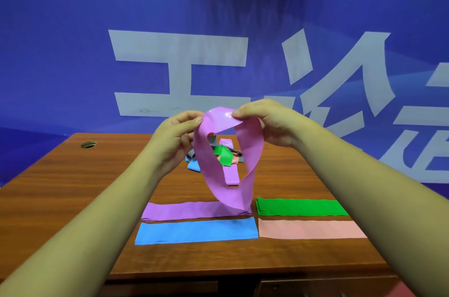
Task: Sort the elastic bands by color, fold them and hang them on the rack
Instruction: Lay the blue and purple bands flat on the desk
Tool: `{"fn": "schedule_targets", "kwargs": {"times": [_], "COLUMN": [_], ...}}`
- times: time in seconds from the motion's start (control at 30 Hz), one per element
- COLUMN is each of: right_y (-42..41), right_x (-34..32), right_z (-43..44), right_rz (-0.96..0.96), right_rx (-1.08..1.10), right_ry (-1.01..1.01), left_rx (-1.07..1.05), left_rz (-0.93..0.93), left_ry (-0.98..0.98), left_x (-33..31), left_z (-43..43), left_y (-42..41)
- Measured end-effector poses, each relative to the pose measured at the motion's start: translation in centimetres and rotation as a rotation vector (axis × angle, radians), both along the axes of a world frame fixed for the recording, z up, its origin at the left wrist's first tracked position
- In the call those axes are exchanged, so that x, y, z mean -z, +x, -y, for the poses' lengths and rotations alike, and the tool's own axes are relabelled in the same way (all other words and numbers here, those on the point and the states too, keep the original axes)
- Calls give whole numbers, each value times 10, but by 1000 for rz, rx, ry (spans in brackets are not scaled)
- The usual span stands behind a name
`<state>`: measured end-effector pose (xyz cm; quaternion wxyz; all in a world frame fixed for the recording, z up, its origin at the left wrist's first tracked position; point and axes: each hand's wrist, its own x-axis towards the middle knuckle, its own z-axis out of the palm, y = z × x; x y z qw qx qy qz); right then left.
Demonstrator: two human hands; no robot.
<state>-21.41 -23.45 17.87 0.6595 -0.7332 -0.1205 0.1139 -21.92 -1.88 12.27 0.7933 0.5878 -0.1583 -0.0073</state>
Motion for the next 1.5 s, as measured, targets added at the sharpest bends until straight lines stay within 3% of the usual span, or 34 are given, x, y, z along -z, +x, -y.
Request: {"fn": "schedule_targets", "kwargs": {"times": [0.13, 0.27, 0.43, 0.53, 0.63, 0.73, 0.83, 0.93, 1.03, 1.17, 1.33, 1.5], "right_y": [1, 3, 5, 5, 5, 2, 1, -1, -7, -7, -4, -1], "right_x": [2, 4, 10, 20, 30, 35, 38, 45, 55, 63, 68, 62], "right_z": [1, 1, -1, -4, -8, -10, -10, -11, -13, -13, -12, -19], "right_rz": [30, 119, 474, 555, 654, 866, 996, 1044, 1023, 804, 787, 538], "right_rx": [-48, -44, 94, 163, 240, 396, 433, 376, 293, 257, 278, 344], "right_ry": [-48, -85, -599, -652, -684, -857, -934, -972, -893, -710, -599, -257], "left_rx": [59, -86, -446, -579, -613, -486, -325, -336, -356, -392, -446, -347], "left_rz": [-18, 42, 237, 300, 323, 271, 126, 26, 54, 99, 147, 143], "left_ry": [-22, 188, 606, 707, 705, 697, 457, 209, 144, 170, 163, 74], "left_x": [-4, -2, 7, 6, 6, 7, 8, 4, 0, 0, 2, -4], "left_z": [1, 4, 4, 8, 11, 14, 18, 23, 26, 26, 25, 25], "left_y": [0, 5, 13, 11, 10, 9, 9, 6, 6, 9, 11, 7]}}
